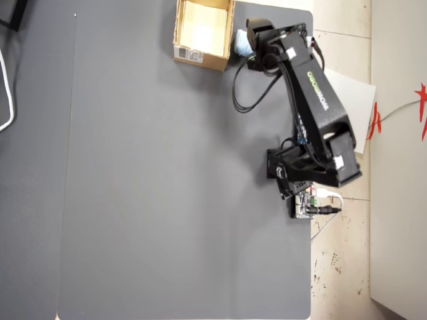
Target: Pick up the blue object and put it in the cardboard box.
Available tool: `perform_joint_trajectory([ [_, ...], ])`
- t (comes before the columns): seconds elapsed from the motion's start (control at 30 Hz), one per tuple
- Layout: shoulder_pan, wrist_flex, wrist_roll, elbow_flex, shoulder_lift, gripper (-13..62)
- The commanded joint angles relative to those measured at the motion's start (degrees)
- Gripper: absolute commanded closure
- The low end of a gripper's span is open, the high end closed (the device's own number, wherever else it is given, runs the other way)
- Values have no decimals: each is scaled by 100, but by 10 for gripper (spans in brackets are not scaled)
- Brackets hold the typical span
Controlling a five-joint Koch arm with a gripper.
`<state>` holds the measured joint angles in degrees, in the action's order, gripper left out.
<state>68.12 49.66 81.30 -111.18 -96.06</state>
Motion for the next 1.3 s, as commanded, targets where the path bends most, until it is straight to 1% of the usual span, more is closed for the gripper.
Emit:
perform_joint_trajectory([
  [0.0,-35,62,-114,492,26,171],
  [0.43,167,97,-264,896,835,171],
  [0.53,158,220,-483,853,888,173],
  [0.63,193,272,-703,703,879,199],
  [0.73,237,272,-826,510,888,201],
  [0.83,299,272,-1046,448,888,260],
  [1.03,264,255,-1292,264,940,261],
  [1.27,237,149,-1626,167,1257,260],
])
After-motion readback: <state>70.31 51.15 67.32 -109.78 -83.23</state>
